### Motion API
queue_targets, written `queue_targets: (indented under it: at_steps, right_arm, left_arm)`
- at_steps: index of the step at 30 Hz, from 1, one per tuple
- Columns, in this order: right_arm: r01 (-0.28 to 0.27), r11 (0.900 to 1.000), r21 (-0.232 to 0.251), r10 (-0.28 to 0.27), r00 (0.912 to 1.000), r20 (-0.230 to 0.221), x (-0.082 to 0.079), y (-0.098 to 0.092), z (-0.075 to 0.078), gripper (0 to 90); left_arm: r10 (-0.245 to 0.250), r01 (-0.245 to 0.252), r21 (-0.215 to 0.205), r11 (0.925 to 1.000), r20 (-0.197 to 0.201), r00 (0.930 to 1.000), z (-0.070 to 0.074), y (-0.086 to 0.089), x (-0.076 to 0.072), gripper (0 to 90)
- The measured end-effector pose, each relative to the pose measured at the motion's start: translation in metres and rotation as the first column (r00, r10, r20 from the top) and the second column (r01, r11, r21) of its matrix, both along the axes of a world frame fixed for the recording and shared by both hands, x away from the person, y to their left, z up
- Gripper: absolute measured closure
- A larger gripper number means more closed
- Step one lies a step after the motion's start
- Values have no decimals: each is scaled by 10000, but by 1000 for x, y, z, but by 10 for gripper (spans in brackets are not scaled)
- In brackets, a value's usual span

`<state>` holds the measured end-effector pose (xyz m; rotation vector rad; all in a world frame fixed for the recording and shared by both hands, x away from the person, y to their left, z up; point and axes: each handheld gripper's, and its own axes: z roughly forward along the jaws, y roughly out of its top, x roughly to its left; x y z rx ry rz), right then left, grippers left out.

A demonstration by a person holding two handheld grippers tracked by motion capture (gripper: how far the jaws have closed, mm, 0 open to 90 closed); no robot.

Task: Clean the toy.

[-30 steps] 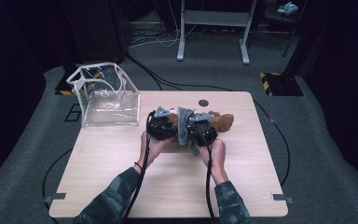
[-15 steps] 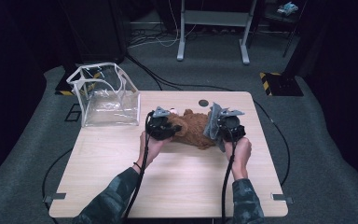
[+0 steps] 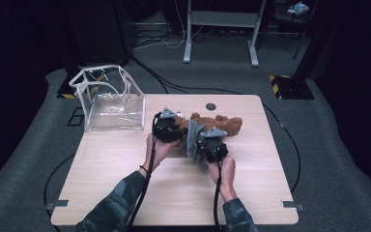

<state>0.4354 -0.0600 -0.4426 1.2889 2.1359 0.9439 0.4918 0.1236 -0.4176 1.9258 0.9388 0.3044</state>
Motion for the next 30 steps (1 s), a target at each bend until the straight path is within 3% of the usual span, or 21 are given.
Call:
queue_targets:
  at_steps: [3,7,9,10,12,14,18,20,21,24,28,29,30]
  right_arm:
    - [156,9999,-35,-157,9997,-200,8,3,-10,763]
    - [691,9976,-47,-692,9972,-274,10,-16,-13,766]
    - [1240,9917,-330,-1243,9922,-77,8,-35,-15,767]
    - [1853,9814,-500,-1861,9825,-119,8,-55,-18,767]
    - [2230,9742,-340,-2240,9741,-300,9,-71,-22,767]
    - [2342,9718,-286,-2352,9712,-386,7,-78,-25,767]
    - [1959,9805,-170,-1962,9804,-188,-3,-66,-22,766]
    - [1309,9913,109,-1308,9913,-142,-9,-48,-17,766]
    - [670,9972,336,-664,9976,-182,-10,-30,-16,765]
    - [35,9997,236,-26,9993,-377,-6,-3,-19,763]
    - [-21,9998,205,31,9989,-470,5,4,-24,762]
    - [141,9995,296,-125,9984,-557,9,0,-26,763]
    - [451,9985,322,-430,9971,-628,11,-9,-27,764]
  left_arm:
    - [-25,25,-8,10000,-49,10000,0,1,1,701]
    - [-31,30,-18,10000,-139,9999,0,4,4,701]
    - [-30,26,-138,9999,-229,9997,-1,5,6,702]
    - [-43,37,-199,9998,-283,9996,-1,5,6,701]
    - [-69,65,-145,9999,-251,9997,0,4,6,701]
    - [-91,90,-53,9999,-201,9998,2,2,7,701]
    - [-113,113,10,9999,-172,9998,3,-2,7,700]
    - [-132,132,24,9999,-181,9998,4,-3,7,700]
    - [-121,122,14,9999,-165,9998,4,-4,8,698]
    - [-165,166,106,9998,-143,9998,8,-8,10,695]
    - [-291,293,211,9993,-75,9995,10,-13,11,683]
    - [-399,400,226,9989,-66,9992,11,-13,11,663]
    - [-403,405,186,9990,-83,9992,12,-13,11,577]
